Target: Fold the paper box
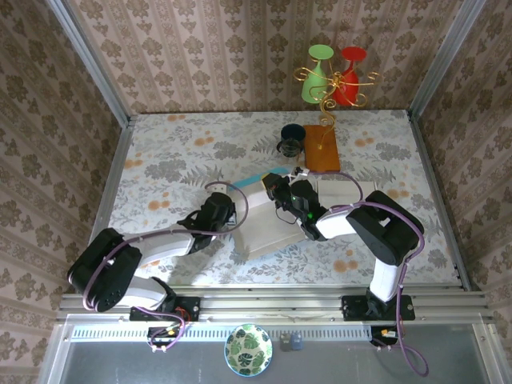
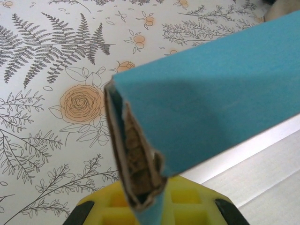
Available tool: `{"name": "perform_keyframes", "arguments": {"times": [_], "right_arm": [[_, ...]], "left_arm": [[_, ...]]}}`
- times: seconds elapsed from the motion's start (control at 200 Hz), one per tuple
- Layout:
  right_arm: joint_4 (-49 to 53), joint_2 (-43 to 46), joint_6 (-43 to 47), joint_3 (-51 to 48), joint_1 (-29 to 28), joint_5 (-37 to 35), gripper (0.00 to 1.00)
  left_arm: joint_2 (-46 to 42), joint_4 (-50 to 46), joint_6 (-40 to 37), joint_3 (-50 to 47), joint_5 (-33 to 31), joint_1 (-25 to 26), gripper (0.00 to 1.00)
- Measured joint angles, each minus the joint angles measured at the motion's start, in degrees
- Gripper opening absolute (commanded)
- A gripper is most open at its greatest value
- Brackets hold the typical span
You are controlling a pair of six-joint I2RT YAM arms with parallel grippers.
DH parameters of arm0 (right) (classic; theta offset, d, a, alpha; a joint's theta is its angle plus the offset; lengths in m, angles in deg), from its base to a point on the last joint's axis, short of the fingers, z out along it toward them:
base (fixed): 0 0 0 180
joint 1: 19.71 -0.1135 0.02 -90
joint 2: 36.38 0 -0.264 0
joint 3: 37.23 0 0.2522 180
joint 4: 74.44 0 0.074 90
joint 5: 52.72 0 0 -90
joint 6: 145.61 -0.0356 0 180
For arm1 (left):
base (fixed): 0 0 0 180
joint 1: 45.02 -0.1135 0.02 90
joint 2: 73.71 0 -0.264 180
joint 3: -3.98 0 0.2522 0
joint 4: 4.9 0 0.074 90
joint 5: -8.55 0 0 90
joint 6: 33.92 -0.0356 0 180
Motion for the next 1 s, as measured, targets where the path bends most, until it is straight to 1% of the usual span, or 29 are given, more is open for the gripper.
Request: {"name": "perform_keyframes", "arguments": {"times": [0.235, 0.47, 0.535, 0.62, 0.73, 0.795, 0.835, 0.93, 1.0], "right_arm": [[1.99, 0.37, -0.04, 0.59, 0.00, -0.33, 0.00], [5.20, 1.18, -0.90, 1.25, -0.11, -0.31, 0.00], [6.01, 1.44, -0.96, 1.27, -0.13, -0.31, 0.03], [6.99, 1.77, -1.16, 1.38, -0.11, -0.37, 0.11], [10.29, 2.89, -1.11, 1.57, -0.33, 0.79, 0.25], [13.79, 4.11, -0.61, 1.97, -0.68, 1.86, 0.32], [16.37, 5.14, -0.11, 2.40, -0.63, 2.67, 0.41], [23.32, 8.59, 1.27, 3.91, -0.09, 4.28, 0.55], [28.74, 12.17, 2.69, 5.33, 0.55, 4.90, 0.62]], "left_arm": [[1.31, -5.55, 2.75, 3.28, -3.06, 1.07, 0.00], [1.31, -7.78, 3.65, 4.09, -4.09, 1.40, 0.00], [1.49, -8.55, 3.67, 4.57, -4.13, 1.40, 0.00], [2.03, -9.77, 3.80, 5.53, -4.26, 1.40, 0.00], [2.43, -11.34, 3.58, 6.95, -3.91, 1.55, 0.00], [2.43, -12.46, 3.19, 7.67, -3.48, 1.77, 0.00], [2.43, -13.35, 2.78, 8.11, -2.95, 1.75, 0.00], [2.38, -15.89, 1.20, 10.16, -1.90, 1.40, 0.00], [1.99, -17.00, -0.15, 11.43, -1.20, 0.85, 0.00]]}}
